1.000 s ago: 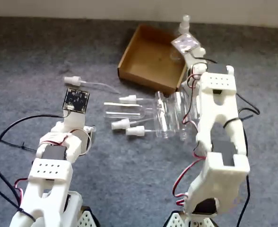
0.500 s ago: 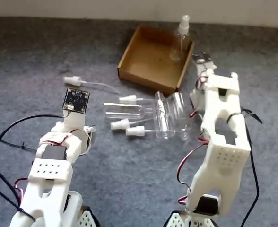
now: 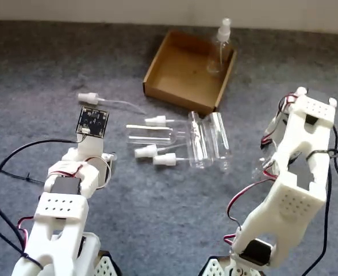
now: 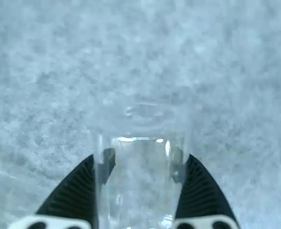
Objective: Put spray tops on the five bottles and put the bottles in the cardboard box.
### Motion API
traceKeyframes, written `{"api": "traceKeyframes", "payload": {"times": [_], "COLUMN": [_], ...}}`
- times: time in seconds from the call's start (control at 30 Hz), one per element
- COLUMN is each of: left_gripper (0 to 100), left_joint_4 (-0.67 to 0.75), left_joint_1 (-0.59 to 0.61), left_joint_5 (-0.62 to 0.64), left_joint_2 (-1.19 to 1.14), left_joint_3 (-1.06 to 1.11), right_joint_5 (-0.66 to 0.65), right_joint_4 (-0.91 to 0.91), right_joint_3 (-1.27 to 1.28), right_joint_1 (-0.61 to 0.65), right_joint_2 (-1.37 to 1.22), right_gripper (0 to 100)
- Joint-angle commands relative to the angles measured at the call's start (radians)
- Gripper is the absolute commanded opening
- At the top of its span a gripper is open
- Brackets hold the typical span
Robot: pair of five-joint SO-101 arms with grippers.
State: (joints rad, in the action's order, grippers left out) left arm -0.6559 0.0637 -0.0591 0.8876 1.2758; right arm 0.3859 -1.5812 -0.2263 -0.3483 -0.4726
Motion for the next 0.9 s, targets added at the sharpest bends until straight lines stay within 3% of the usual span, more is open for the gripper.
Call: {"api": "traceKeyframes", "payload": {"times": [0.0,0.27,0.47,0.53,0.77,0.87], "left_gripper": [16,16,16,16,16,16], "left_joint_4": [0.018,0.018,0.018,0.018,0.02,0.02], "left_joint_1": [0.013,0.012,0.01,0.008,0.008,0.007], "left_joint_5": [-0.006,-0.006,-0.006,-0.006,-0.006,-0.006], "left_joint_2": [0.008,0.008,0.007,0.005,0.007,0.008], "left_joint_3": [-0.005,-0.005,-0.005,-0.004,0.004,0.005], "right_joint_5": [0.058,0.072,0.072,0.072,-0.058,-0.224], "right_joint_4": [-0.059,0.255,0.252,0.252,0.182,0.074], "right_joint_3": [0.062,0.363,0.38,0.38,0.268,0.101], "right_joint_1": [-0.031,-0.087,-0.065,-0.062,-0.044,-0.045], "right_joint_2": [0.104,0.194,0.186,0.188,0.194,0.213], "right_gripper": [3.1,5.3,38.0,43.4,43.6,43.6]}}
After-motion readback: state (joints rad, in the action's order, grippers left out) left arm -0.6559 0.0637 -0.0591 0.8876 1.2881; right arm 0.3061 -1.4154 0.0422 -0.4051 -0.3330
